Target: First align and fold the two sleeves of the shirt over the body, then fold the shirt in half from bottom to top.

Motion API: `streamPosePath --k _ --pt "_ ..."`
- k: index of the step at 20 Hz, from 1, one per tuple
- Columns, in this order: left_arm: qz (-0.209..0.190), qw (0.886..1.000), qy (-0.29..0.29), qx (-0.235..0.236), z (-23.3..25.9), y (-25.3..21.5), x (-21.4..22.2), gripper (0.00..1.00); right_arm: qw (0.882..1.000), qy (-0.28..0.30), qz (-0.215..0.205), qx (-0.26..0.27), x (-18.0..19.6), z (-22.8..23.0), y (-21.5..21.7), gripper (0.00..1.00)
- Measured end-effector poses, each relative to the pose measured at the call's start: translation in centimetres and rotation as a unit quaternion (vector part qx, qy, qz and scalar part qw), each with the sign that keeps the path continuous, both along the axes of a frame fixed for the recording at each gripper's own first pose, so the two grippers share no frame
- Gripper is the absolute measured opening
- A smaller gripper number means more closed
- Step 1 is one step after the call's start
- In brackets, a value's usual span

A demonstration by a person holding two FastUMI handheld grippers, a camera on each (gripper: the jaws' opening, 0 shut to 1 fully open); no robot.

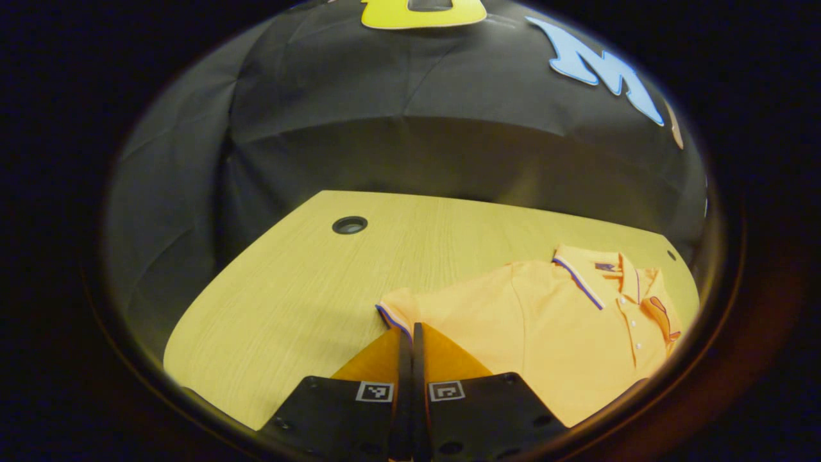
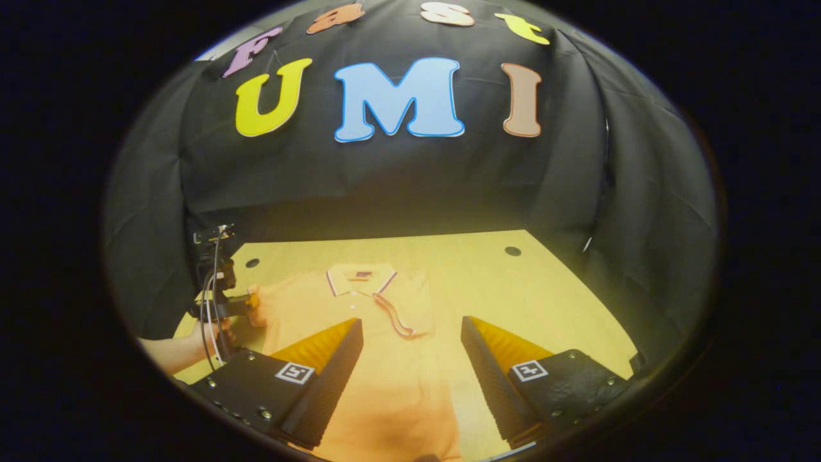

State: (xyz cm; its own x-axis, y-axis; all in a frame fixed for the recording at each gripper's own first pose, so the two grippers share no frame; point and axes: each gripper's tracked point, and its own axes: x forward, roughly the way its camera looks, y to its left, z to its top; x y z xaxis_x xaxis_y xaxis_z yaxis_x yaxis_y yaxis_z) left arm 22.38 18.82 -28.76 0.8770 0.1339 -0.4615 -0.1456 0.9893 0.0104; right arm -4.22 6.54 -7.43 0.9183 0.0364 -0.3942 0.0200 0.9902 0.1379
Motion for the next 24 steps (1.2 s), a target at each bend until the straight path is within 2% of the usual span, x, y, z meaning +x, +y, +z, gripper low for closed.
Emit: streamPosePath --k 8,14,24 --pt "-0.031 0.999 -0.038 0.024 4.3 -3.6 0.4 0.06 1.000 -0.001 -0.001 0.005 -0.2 -0.5 -1.0 0.96" --pt "-0.080 0.995 -0.051 0.027 6.1 -8.9 0.5 0.06 1.000 0.001 -0.005 0.014 -0.6 -0.8 -1.0 0.96" --pt "-0.177 0.983 -0.009 0.054 3.5 -16.7 0.8 0.07 0.999 0.013 -0.040 0.024 -1.7 -2.1 -0.1 0.96"
